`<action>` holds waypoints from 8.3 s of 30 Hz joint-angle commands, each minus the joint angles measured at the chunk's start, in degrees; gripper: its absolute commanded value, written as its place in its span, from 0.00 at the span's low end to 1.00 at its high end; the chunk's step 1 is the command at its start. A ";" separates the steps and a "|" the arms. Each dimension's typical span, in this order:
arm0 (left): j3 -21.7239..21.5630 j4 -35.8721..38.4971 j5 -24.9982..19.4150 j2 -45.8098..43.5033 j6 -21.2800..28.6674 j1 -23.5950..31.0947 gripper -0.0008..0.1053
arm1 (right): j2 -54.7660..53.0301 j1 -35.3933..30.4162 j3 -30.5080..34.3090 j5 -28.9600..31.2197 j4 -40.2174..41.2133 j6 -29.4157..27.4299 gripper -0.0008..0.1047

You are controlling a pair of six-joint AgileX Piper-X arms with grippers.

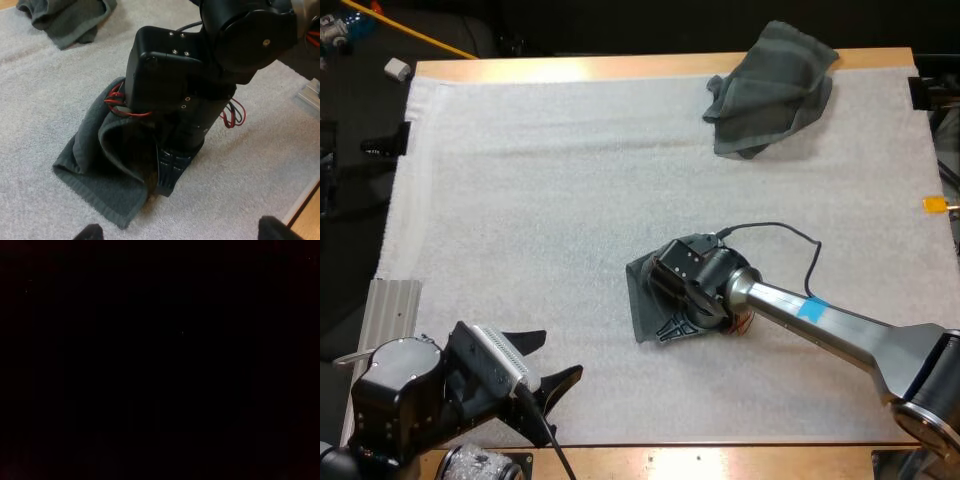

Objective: Pick towel from pile, fold and stack

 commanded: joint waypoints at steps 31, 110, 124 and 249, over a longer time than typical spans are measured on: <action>-0.20 0.47 0.37 -0.08 -0.08 -0.26 0.57 | -7.67 -8.88 -12.92 13.32 2.49 0.81 0.01; -0.27 1.72 0.58 0.18 -0.13 -0.32 0.58 | -10.10 -3.45 -11.13 6.18 -4.16 -3.04 0.01; -0.28 1.41 0.62 0.05 -0.27 -0.33 0.57 | -9.12 -4.52 -13.12 1.59 -4.26 -2.45 0.01; -0.24 4.16 0.60 -0.10 -0.12 -0.28 0.57 | -3.87 1.88 -17.84 5.30 -2.48 -4.39 0.01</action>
